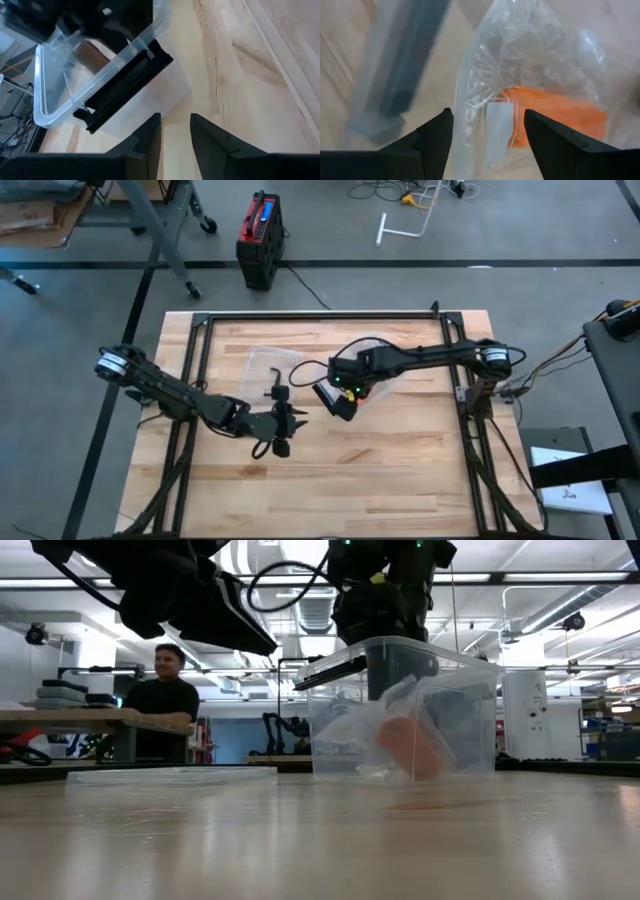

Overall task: Roll bandage
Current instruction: Adjust the transparent zip bags

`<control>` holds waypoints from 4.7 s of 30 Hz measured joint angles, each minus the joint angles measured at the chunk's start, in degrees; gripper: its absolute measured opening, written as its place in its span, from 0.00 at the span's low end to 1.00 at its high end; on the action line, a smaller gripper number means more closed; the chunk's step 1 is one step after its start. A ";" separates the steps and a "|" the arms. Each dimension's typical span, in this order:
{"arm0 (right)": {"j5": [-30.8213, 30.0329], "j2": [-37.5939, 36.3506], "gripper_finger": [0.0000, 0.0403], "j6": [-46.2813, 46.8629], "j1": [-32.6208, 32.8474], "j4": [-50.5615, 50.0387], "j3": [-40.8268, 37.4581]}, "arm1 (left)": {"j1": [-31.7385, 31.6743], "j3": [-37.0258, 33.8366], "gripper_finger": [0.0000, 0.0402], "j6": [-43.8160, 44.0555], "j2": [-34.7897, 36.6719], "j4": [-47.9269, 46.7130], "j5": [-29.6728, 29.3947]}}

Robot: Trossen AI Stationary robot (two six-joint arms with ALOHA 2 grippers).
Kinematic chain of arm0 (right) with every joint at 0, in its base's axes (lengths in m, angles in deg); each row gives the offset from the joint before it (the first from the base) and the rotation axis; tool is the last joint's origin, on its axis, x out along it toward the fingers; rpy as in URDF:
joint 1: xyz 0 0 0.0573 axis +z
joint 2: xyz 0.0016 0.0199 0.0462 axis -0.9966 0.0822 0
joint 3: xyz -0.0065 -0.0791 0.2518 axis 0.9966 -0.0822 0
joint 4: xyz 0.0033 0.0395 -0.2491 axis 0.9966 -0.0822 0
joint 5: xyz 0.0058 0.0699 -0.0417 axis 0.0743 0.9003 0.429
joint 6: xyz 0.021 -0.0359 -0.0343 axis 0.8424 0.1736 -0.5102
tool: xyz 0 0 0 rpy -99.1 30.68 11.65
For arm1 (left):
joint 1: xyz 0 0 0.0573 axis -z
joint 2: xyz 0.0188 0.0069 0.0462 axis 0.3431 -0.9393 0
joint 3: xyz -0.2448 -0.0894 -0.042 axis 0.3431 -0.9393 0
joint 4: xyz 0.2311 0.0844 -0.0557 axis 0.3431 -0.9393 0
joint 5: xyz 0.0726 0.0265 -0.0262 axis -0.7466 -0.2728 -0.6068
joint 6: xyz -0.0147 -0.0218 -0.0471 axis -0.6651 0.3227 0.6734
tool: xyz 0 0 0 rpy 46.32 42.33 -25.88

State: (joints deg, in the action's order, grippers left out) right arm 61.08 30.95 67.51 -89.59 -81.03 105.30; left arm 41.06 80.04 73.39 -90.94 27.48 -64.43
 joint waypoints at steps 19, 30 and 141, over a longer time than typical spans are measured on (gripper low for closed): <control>-0.99 -0.11 0.02 -10.85 -1.00 -2.33 -0.04 | 0.02 0.00 0.27 0.37 0.39 -0.22 0.00; -9.60 -3.22 0.00 -12.94 -1.00 -8.81 1.97 | 0.02 0.00 0.28 0.39 0.39 -0.17 -0.02; -9.31 -27.25 0.00 2.52 -8.12 2.72 -15.51 | 0.98 0.02 0.17 3.85 3.78 -4.46 0.37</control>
State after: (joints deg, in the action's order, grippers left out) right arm 51.77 3.70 70.03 -97.71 -78.31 89.79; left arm 42.05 80.07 77.24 -87.16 23.03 -64.06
